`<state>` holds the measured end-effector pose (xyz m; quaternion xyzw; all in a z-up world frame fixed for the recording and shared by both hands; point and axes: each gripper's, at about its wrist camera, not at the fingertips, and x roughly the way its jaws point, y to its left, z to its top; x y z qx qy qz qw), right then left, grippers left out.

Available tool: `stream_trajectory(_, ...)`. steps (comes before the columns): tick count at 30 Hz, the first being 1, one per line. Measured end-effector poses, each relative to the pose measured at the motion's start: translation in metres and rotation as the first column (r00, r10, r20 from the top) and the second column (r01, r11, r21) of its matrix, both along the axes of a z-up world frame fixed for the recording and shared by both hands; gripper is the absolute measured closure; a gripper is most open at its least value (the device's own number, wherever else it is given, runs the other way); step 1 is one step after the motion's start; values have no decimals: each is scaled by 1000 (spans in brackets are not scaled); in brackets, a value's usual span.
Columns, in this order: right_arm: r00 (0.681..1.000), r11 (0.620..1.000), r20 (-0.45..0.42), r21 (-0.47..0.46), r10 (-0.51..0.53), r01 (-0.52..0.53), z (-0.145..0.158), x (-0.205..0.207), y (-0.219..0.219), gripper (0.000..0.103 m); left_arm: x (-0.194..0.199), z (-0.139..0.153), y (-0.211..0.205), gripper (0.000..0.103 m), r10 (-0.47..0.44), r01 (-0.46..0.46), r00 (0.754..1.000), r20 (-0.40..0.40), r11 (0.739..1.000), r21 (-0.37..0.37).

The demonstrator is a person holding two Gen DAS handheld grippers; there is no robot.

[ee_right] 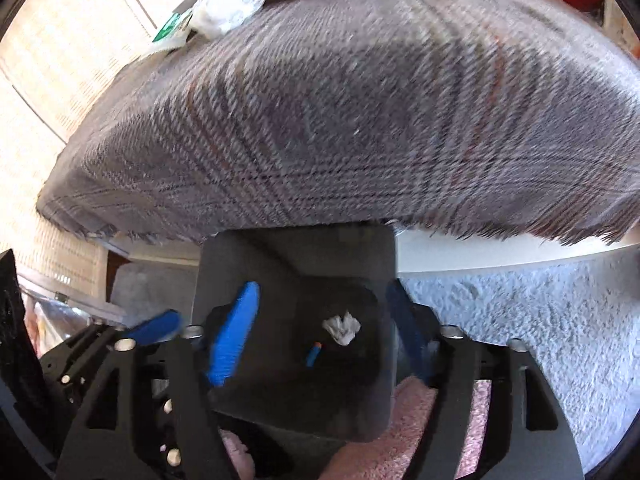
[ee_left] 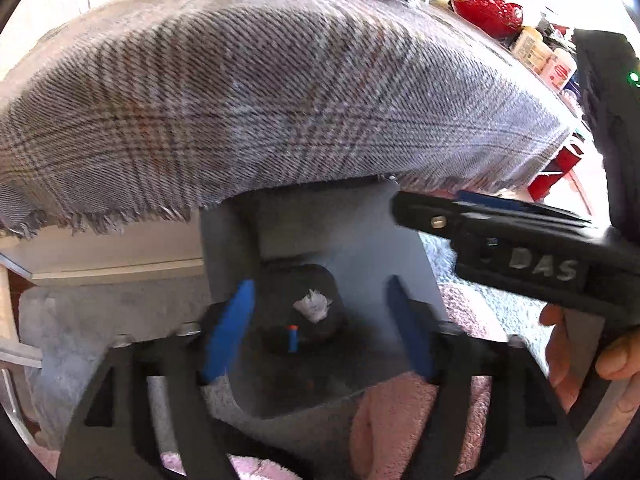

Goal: Collect trash
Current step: 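Grasp the white-green medicine packet with the left tool while the right tool grasps a plastic bag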

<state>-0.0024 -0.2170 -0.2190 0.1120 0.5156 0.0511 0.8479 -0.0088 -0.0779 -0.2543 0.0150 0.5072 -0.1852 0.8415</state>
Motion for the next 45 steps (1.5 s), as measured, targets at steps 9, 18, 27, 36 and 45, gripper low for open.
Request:
stream_trajectory(9, 984, 995, 164, -60, -69, 80, 57, -2, -29, 4, 3, 37, 29, 8, 66, -64, 995, 70, 998, -26)
stream_trajectory(18, 957, 993, 281, -68, -71, 93, 109, 19, -29, 3, 23, 88, 46, 8, 76, -90, 970, 229, 995, 52)
stream_trajectory(27, 937, 997, 351, -74, 4, 24, 129, 52, 2, 4, 57, 129, 80, 8, 93, -120, 948, 306, 990, 72)
stream_trajectory(36, 941, 998, 339, -66, 27, -5, 108, 88, 24, 11, 122, 148, 84, 8, 33, -73, 937, 347, 992, 103)
stream_trajectory(45, 948, 996, 317, -84, 16, 11, 92, 116, 30, 22, 200, 127, 77, 17, 59, -74, 956, 287, 996, 43)
